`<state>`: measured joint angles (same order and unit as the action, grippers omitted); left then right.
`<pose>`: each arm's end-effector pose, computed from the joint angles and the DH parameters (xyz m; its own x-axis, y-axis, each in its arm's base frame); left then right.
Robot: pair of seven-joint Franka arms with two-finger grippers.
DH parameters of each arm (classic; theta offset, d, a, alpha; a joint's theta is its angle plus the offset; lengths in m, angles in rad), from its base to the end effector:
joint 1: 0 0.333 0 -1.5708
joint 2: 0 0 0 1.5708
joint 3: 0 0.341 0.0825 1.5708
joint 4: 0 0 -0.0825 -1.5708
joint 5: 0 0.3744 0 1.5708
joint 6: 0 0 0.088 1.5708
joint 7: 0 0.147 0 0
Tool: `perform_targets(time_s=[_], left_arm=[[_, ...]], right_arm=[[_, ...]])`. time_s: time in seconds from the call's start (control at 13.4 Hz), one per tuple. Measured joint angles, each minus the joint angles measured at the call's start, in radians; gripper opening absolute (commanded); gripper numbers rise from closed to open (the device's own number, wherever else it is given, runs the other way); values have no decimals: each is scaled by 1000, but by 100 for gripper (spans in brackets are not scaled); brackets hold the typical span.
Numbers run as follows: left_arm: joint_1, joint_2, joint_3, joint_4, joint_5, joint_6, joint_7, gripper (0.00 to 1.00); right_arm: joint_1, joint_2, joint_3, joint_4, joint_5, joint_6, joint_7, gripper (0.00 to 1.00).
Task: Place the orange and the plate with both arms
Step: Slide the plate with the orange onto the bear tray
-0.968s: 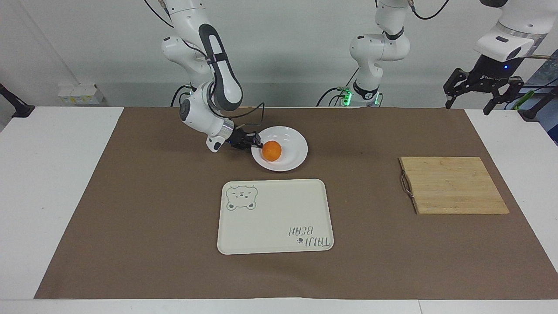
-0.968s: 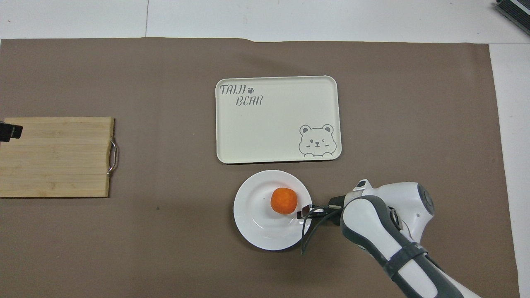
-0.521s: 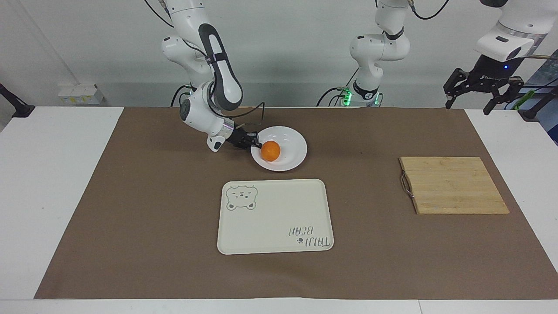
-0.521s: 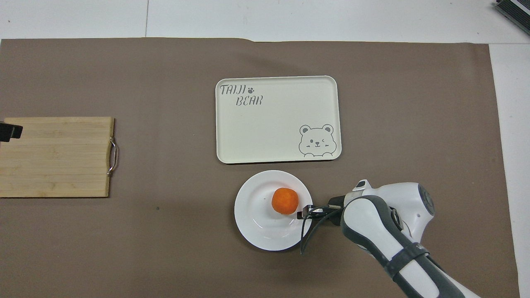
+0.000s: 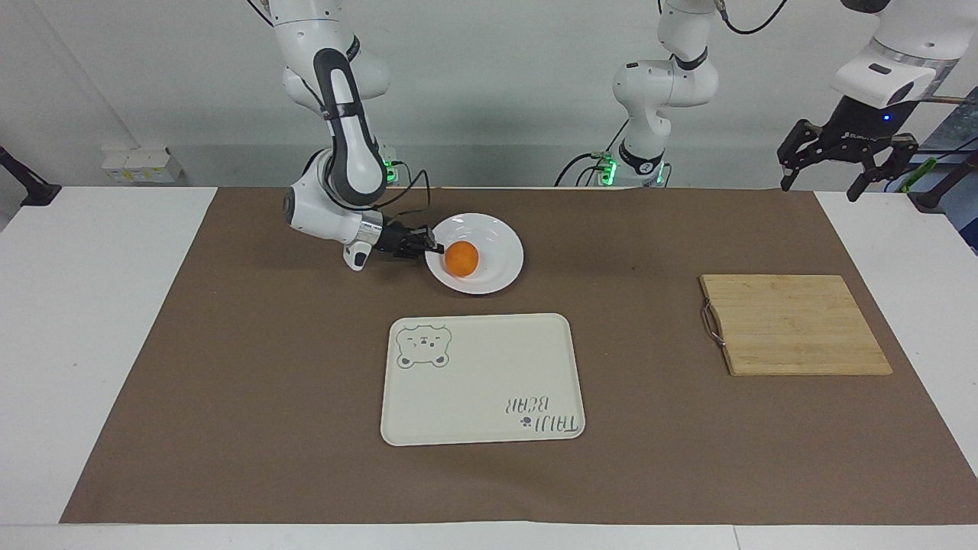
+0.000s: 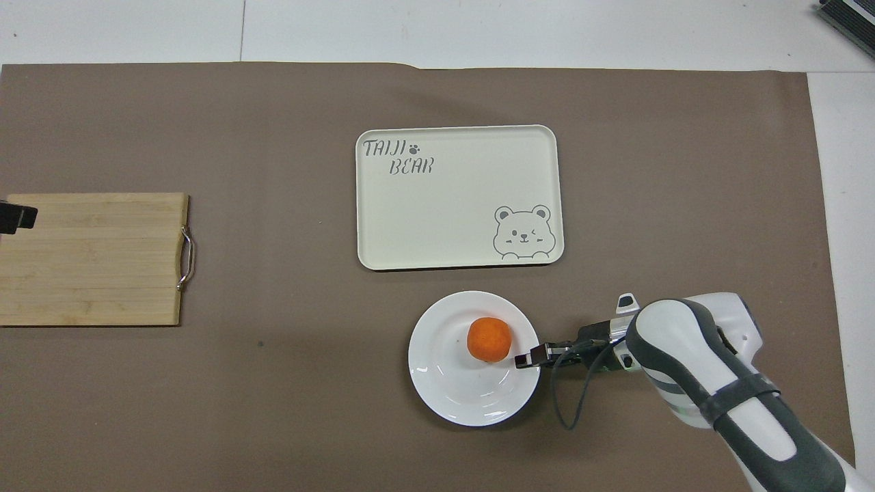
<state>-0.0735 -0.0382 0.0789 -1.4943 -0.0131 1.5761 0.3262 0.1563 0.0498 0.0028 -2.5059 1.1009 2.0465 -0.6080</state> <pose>0.5369 0.0020 0.6663 0.9417 -0.3150 0.1184 -0.3145 -0.9490 -0.0232 0.4034 0.1464 0.2592 0.9695 0.0781 -0.2322 -0.1316 -0.6336 -0.7624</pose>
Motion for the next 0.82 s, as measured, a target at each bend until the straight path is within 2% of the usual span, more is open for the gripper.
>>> perform_targets(time_s=[0.6, 0.82], left_arm=[[0, 0, 0, 0, 0, 0, 0, 100], [0, 0, 0, 0, 0, 0, 0, 100]], right_arm=[[-104, -4, -2, 49, 80, -148, -105, 0], [-121, 7, -3, 94, 89, -154, -111, 0]])
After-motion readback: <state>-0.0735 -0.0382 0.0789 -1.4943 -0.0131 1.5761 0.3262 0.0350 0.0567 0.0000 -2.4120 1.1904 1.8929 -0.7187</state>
